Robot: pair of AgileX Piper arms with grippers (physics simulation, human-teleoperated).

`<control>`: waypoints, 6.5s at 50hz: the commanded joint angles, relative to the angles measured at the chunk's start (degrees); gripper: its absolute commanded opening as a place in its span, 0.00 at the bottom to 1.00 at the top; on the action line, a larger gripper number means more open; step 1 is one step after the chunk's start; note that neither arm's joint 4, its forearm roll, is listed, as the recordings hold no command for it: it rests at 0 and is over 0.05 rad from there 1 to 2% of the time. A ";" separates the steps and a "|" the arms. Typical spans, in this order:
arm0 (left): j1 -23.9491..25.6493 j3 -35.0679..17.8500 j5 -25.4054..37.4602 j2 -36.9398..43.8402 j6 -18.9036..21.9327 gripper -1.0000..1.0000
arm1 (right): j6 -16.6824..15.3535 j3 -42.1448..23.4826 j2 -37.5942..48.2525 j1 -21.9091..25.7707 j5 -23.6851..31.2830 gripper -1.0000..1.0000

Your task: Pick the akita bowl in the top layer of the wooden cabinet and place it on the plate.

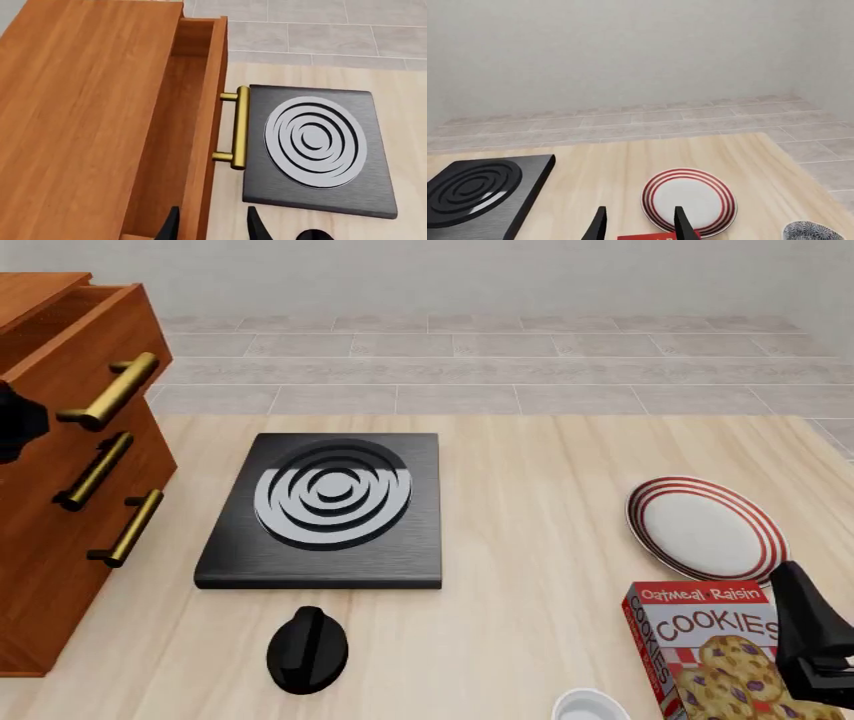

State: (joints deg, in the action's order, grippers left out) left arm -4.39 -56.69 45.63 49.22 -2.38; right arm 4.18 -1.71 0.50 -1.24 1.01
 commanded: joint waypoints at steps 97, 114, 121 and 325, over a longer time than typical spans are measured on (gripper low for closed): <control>20.53 9.03 -2.86 15.84 -12.54 1.00 | 2.15 0.19 0.03 -0.65 -0.24 1.00; 24.04 9.26 -3.70 16.24 -14.07 1.00 | 2.35 0.35 -0.40 -0.74 -0.07 1.00; 25.50 8.63 -3.76 16.41 -14.82 1.00 | 2.35 0.36 -0.38 -0.78 -0.14 1.00; 1.58 -41.24 21.86 38.28 9.52 1.00 | 1.43 -0.26 -0.27 0.03 0.04 1.00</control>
State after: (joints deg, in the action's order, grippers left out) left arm -1.98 -99.99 68.65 86.88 6.69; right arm 5.56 -1.99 0.32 -1.20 0.96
